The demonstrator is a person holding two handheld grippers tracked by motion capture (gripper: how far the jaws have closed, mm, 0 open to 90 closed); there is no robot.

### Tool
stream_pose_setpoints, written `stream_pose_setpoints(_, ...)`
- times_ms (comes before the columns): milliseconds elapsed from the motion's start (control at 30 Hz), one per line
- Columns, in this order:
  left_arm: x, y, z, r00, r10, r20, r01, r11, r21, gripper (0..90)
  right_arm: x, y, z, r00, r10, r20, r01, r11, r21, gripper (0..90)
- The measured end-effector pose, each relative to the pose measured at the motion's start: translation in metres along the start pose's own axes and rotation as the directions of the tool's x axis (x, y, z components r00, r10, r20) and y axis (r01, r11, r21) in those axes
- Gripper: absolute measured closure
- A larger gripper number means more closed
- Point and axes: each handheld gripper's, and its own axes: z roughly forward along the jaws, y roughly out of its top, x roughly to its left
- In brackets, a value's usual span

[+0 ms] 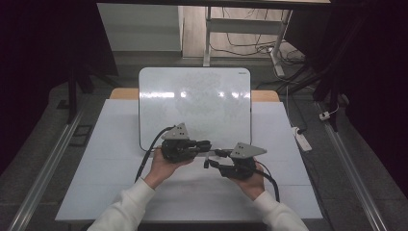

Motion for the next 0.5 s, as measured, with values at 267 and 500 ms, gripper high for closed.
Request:
stream_pose_setpoints(267,-0.003,-0.003,0.005,0.995,-0.054,-0.085,0.051,0.9981,-0.034,81.9,0.03,-0.002,0.008,0.9772,-0.033,0.21,0.042,0.9984,-0.038,56.6)
stream_pose_setpoints(500,-0.006,-0.005,0.011,0.992,-0.077,-0.099,0.073,0.9961,-0.049,81.9,0.033,-0.001,0.014,0.9679,-0.029,0.25,0.039,0.9985,-0.037,69.2)
